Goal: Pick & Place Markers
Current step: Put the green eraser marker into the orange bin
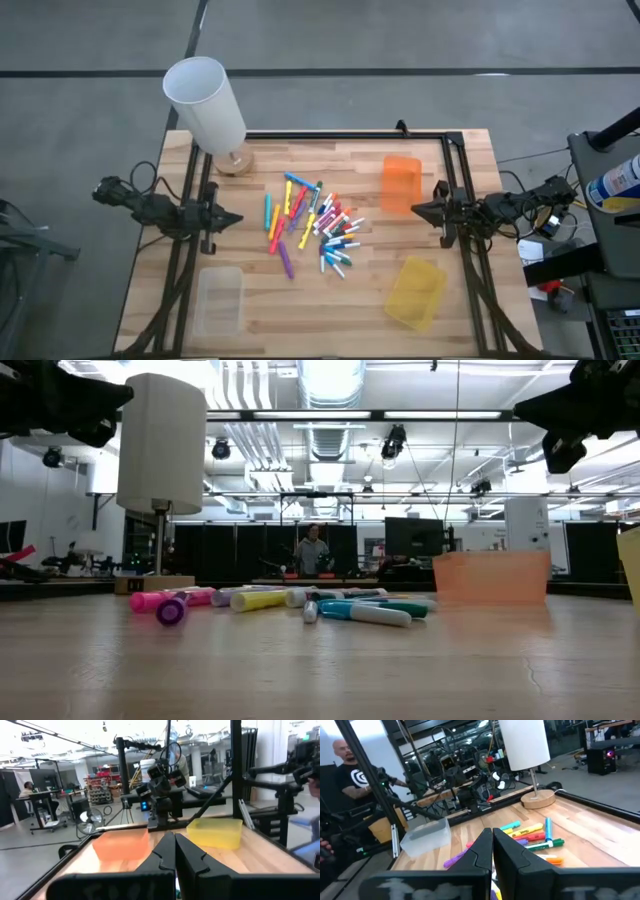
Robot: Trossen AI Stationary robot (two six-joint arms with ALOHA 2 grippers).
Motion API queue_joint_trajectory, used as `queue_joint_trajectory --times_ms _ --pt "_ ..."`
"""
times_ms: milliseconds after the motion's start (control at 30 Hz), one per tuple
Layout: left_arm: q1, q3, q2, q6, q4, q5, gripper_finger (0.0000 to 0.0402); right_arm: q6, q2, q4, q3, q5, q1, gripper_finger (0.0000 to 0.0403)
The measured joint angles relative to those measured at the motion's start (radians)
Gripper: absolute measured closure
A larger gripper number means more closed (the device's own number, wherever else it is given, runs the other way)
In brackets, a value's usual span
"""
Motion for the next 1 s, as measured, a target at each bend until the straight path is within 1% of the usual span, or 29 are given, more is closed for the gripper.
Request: queue_joint_trajectory --times_ms 200,333,367,433,500,633,833,1000 --pt "0.000 0.000 0.000 -0.179 0.019 -0.001 0.0402 -0.126 0.049 0.099 0.000 0.000 0.000 0.0394" --pt "0.000 0.000 0.000 -0.200 0.021 0.000 0.0402 -0.158 0.100 0.125 0.000 0.011 0.000 0.0394" --pt "0.000 0.000 0.000 -0.219 0.024 0.004 0.0402 -0.157 0.116 0.124 0.000 0.029 0.000 0.0394" --pt "0.000 0.000 0.000 -0.264 0.030 0.007 0.0402 -0.117 0.151 0.101 0.000 0.101 0.000 0.0394" --pt "0.000 0.000 0.000 -0.271 0.040 0.007 0.0402 -0.048 0.189 0.072 0.000 0.159 -0.001 0.0394" --pt "0.000 0.000 0.000 -0.273 0.047 0.006 0.0402 -0.003 0.276 0.101 0.000 0.165 0.000 0.0394" --pt "0.000 0.000 0.000 -0.262 0.079 -0.009 0.0402 0.003 0.417 0.268 0.000 0.165 0.000 0.0394" --pt "0.000 0.000 0.000 -0.261 0.087 -0.009 0.0402 0.001 0.564 0.412 0.001 0.165 0.000 0.0394"
